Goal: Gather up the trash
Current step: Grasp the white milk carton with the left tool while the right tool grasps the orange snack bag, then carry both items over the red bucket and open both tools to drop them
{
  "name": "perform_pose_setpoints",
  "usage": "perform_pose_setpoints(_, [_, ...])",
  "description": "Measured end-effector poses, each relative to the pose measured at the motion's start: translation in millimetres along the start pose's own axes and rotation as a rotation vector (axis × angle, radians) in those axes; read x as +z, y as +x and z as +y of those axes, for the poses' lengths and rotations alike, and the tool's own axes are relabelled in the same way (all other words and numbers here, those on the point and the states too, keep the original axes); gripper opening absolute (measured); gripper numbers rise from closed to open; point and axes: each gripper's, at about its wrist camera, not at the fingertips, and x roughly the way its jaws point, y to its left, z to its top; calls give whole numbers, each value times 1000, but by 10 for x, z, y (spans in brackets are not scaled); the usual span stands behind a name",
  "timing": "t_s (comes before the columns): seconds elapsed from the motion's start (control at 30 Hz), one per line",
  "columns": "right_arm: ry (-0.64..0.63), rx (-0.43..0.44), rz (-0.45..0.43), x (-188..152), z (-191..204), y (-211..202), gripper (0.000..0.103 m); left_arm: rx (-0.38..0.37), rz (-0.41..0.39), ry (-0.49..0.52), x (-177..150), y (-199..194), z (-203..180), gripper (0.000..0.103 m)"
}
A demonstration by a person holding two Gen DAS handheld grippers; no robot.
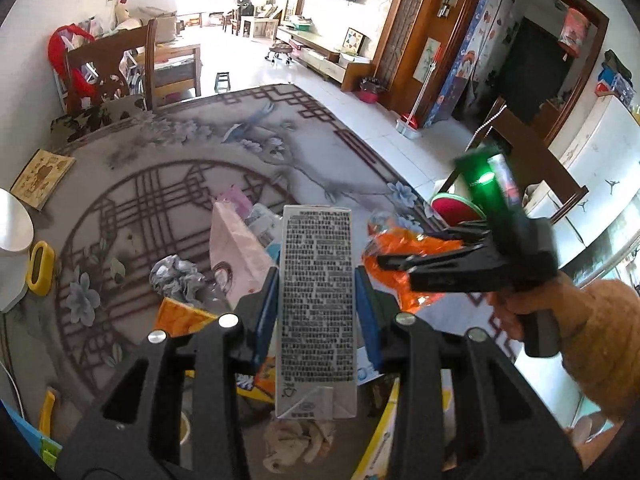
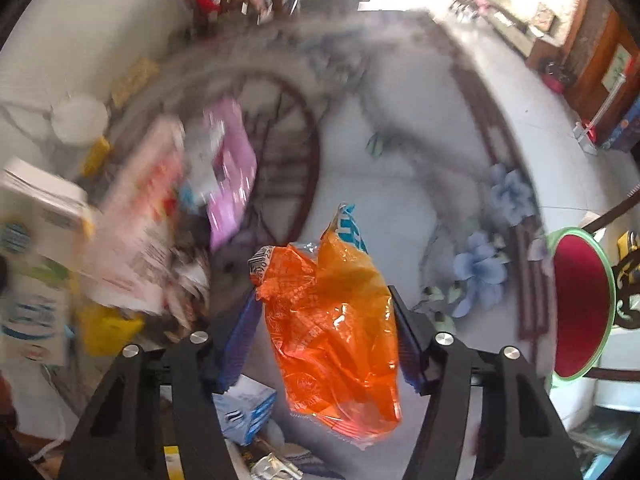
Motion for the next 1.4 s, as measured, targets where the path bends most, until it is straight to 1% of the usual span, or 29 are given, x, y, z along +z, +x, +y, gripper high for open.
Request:
perform_pose_setpoints(0.13, [60, 17, -116, 17, -202, -456, 59, 4, -8, 13, 107, 71, -193, 36])
perform_pose_setpoints(0.2, [81, 15, -150, 10, -319, -620, 59, -8, -9, 20, 183, 143, -336, 36])
perform_pose_setpoints(0.33, [138, -1, -191, -57, -762, -854, 59, -49, 8, 42, 357, 395, -766, 36])
perform_pose_setpoints(0.37, [158, -18, -198, -74, -969, -888, 60, -62, 11, 48, 395, 462, -862, 36])
perform_pose_setpoints(0.43, [205, -42, -205, -125, -1318, -938, 60, -83, 12, 68, 465, 604, -1088, 36])
perform_pose_setpoints(0.5, [300, -55, -204, -205, -1842, -940, 60, -94, 22, 91, 539, 791, -1374, 36])
perform_pose_setpoints(0.6, [376, -91, -180, -270, -2401, -871, 60, -135, 42, 95, 653, 1073, -1735, 36])
perform_pose_setpoints(0.73, [411, -132, -156, -322, -2954, -769, 61, -167, 65, 156, 809, 1532, -2251, 36])
perform_pose_setpoints(0.83, [458, -138, -148, -378, -3258, -687, 66, -176, 83, 184, 909, 1862, -2509, 36])
perform_pose_setpoints(0.87, [474, -134, -141, -392, -3334, -664, 74, -184, 90, 194, 950, 1986, -2588, 36])
perform_pose_setpoints(0.9, [494, -135, -132, -408, -3416, -645, 77, -185, 98, 206, 995, 2101, -2697, 36])
perform_pose_setpoints(1.0, [538, -139, -133, -476, -3635, -672, 77, -204, 112, 238, 1097, 2393, -2905, 36])
perform_pose_setpoints(1.1, [578, -165, -166, -549, -3790, -782, 78, -224, 133, 274, 1142, 2651, -3060, 36])
perform_pose_setpoints(1.2, [618, -172, -176, -624, -3905, -846, 78, -233, 148, 307, 1115, 2853, -3188, 36])
perform_pose_setpoints(1.33, [631, -203, -189, -677, -3931, -929, 78, -238, 169, 340, 1040, 3065, -3315, 36])
perform_pose_setpoints(1.37, [633, -210, -194, -690, -3929, -957, 78, -235, 174, 353, 1016, 3113, -3357, 41])
perform_pose_setpoints(1.4, [636, -212, -198, -700, -3935, -977, 78, -222, 174, 362, 997, 3140, -3386, 49])
